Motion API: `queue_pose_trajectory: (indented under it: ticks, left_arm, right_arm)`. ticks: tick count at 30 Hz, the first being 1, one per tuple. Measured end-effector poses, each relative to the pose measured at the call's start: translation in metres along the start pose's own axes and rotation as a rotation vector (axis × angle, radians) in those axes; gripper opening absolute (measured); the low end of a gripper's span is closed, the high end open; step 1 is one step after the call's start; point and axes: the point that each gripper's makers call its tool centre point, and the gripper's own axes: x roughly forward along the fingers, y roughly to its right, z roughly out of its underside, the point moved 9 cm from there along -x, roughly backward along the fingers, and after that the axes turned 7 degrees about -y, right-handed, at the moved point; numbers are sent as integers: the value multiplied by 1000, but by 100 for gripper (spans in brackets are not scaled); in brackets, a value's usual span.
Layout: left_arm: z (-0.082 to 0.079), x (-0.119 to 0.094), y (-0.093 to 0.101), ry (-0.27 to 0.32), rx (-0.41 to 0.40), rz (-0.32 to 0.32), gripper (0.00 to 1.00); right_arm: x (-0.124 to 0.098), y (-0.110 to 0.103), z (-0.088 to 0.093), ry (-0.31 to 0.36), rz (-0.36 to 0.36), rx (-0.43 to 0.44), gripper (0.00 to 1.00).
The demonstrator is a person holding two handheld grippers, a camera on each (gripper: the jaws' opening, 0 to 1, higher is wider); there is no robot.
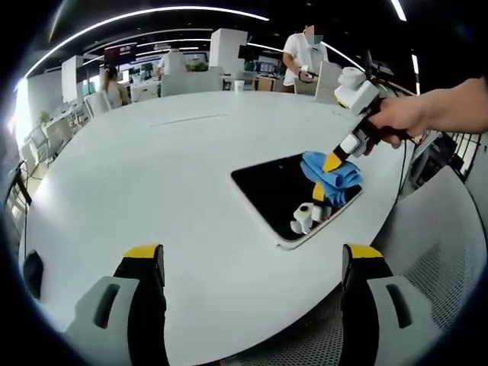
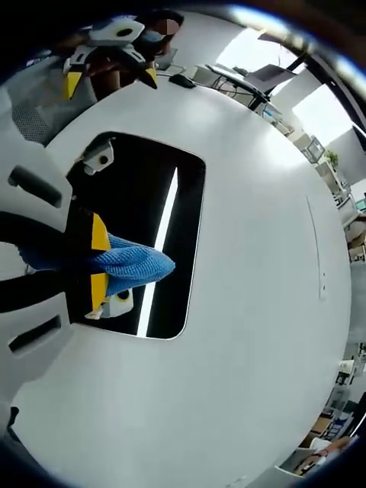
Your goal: Wipe the mirror surface with the cleaning cloth until all visible marks leave the cleaned area.
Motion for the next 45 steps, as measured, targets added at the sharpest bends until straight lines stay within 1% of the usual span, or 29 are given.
queue_pose_trajectory:
  ticks: [9,18,29,42,45]
  left_arm:
    - [0,0,1,-9,10,3,95]
    - [0,-1,2,-8,8,-1,95]
    - [0,-2,0,-5,12,-6,95]
    - [-1,-1,0,-2,8,-5,95]
    - [-1,-1,0,-6,9,-7,95]
  right_arm:
    - [-3,-6,18,13,2,-11,2]
    - [-6,-11,34,16,-14,-2,2]
    - [-8,-13,49,25,-37,21,2]
    - [-11,-15,61,31,-60,29,2]
    - [-10,-15,64,31,-60,18,2]
